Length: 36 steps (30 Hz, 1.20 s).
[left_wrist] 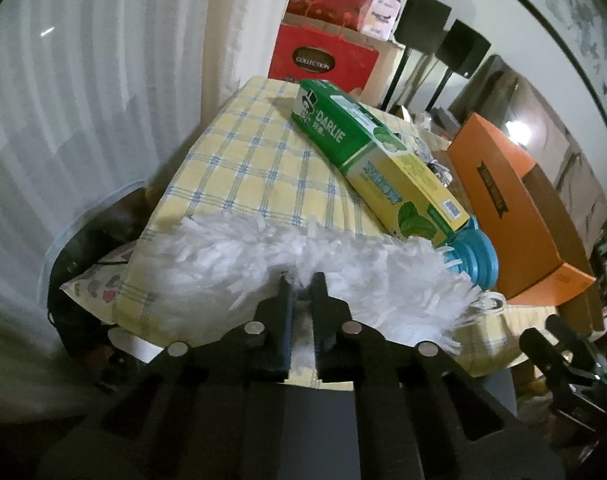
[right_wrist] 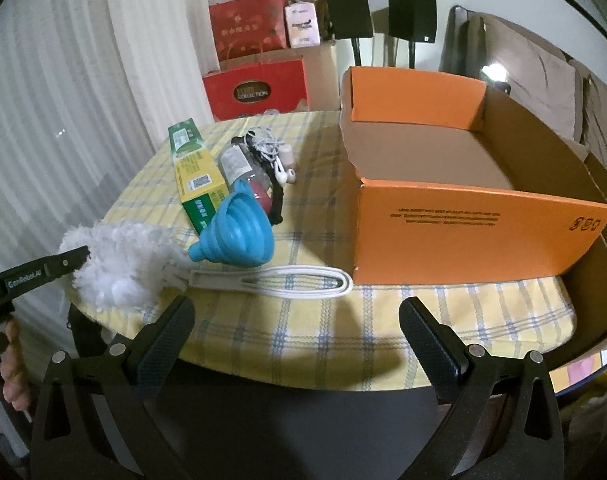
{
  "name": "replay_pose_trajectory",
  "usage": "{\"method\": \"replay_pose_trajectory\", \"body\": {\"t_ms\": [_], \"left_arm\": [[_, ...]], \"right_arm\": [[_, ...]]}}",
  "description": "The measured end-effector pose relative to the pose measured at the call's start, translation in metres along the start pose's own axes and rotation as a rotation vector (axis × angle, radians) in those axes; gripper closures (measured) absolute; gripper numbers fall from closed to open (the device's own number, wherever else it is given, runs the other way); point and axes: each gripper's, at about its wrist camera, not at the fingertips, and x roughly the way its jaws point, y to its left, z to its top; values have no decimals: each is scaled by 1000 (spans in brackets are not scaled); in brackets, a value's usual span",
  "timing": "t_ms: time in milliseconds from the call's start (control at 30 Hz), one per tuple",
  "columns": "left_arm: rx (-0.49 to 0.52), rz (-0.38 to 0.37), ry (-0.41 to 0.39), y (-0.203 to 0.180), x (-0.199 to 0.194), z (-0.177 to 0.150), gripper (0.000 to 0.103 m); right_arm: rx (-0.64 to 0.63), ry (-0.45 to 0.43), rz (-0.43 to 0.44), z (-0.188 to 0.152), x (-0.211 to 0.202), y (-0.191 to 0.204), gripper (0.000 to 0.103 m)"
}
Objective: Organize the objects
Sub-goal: 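Move the left gripper to the white fluffy duster and close on it, then lift the duster with the left gripper and carry it over the cardboard box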
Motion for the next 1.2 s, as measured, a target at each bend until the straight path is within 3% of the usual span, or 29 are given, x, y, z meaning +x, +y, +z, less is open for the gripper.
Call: {"method": "replay_pose_trajectory", "body": {"t_ms": [400, 667, 833, 900, 967, 1000, 1200], "left_arm": [[13, -82, -74, -6, -34, 10, 100], [22, -81, -97, -10, -48, 14, 100], [18, -80, -94, -9, -48, 13, 100], [18, -80, -92, -9, -48, 13, 100], [19, -61, -99, -8, -49, 12, 100], [11, -76, -94, -6, -49, 12, 101], [-10, -99, -102, 2, -57, 15, 101]], "right_arm": [[-75, 2, 103, 6, 5, 29, 0], [-87, -43, 321, 28, -1, 65, 2], [-44, -11, 403, 39, 19, 74, 20], [-27, 37, 466, 40, 31, 78, 43], [-12, 68, 487, 39, 41, 80, 58], [-16, 70, 489, 39, 42, 80, 79], [-46, 79, 506, 38, 36, 85, 91]]}}
